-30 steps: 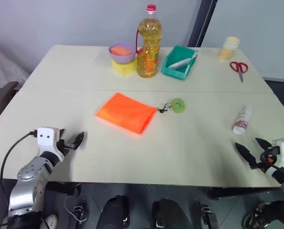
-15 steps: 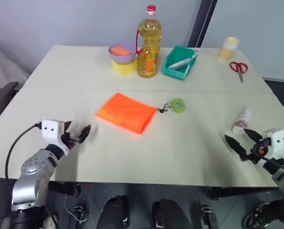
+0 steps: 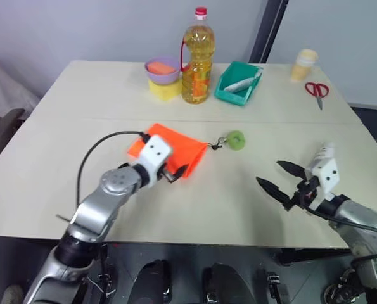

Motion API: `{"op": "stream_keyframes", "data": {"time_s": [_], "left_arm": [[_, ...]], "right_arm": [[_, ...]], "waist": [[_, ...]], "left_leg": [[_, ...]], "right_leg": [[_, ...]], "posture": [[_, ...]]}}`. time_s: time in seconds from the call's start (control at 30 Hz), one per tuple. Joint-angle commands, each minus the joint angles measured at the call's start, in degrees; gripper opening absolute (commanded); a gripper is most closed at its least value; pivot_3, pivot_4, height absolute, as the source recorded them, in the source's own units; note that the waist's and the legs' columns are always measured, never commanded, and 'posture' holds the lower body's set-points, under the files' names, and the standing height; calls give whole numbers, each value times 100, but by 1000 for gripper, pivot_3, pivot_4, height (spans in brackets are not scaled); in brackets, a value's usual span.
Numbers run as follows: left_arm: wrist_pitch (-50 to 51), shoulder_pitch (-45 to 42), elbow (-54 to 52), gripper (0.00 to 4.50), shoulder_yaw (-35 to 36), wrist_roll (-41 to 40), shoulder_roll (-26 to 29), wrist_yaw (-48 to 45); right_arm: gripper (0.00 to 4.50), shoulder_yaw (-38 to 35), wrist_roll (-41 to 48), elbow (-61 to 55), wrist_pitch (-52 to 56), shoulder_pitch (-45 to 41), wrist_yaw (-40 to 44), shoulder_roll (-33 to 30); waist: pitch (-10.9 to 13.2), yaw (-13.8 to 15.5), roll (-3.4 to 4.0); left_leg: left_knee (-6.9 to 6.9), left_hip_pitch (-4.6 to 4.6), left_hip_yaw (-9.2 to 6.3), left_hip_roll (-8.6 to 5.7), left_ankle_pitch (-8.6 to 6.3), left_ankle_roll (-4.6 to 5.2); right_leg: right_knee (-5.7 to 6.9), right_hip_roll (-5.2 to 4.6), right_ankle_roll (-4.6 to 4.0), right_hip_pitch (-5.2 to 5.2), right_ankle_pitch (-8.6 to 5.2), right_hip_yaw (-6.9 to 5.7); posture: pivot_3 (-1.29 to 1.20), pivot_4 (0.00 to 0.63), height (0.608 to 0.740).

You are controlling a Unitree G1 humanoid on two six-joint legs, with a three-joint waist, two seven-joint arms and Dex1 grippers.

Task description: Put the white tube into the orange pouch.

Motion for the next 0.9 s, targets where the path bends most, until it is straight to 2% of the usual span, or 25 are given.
{"op": "stream_keyframes", "data": {"time_s": [0.03, 0.33, 0.57, 0.67, 0.9], "left_arm": [[325, -416, -67, 4500, -334, 393, -253, 261], [978, -999, 562, 4500, -1024, 1043, -540, 344], [1161, -1095, 1007, 4500, -764, 1206, -908, 584], [1098, -1072, 1043, 3644, -662, 1259, -935, 641], [796, -945, 1007, 24, -550, 1440, -705, 640]], "right_arm": [[4298, 94, -29, -70, -119, -46, 34, 28], [4298, 211, -79, 191, -391, -47, 175, 78], [4298, 253, -120, 364, -615, 2, 262, 98], [4500, 297, -150, 357, -641, 0, 241, 130], [4500, 390, -190, 287, -572, -117, 121, 181]], "waist": [[0, 2, 0], [0, 9, 0], [0, 22, 0], [0, 11, 0], [0, 8, 0]], "left_leg": [[0, 0, -1, 0, 1, -1], [1, 1, -5, 1, 19, -31], [7, -1, -6, 1, 19, -30], [7, 0, -6, 2, 19, -30], [20, 0, -8, 3, 20, -31]], "right_leg": [[0, 1, 0, 0, 0, 0], [3, 7, 0, 0, 0, 1], [4, 6, 0, 1, 0, 1], [7, 6, 0, 1, 0, 1], [22, 5, 0, 0, 0, 1]], "posture": [[0, 150, 737], [0, 150, 737], [0, 150, 737], [0, 150, 737], [0, 150, 737]]}}
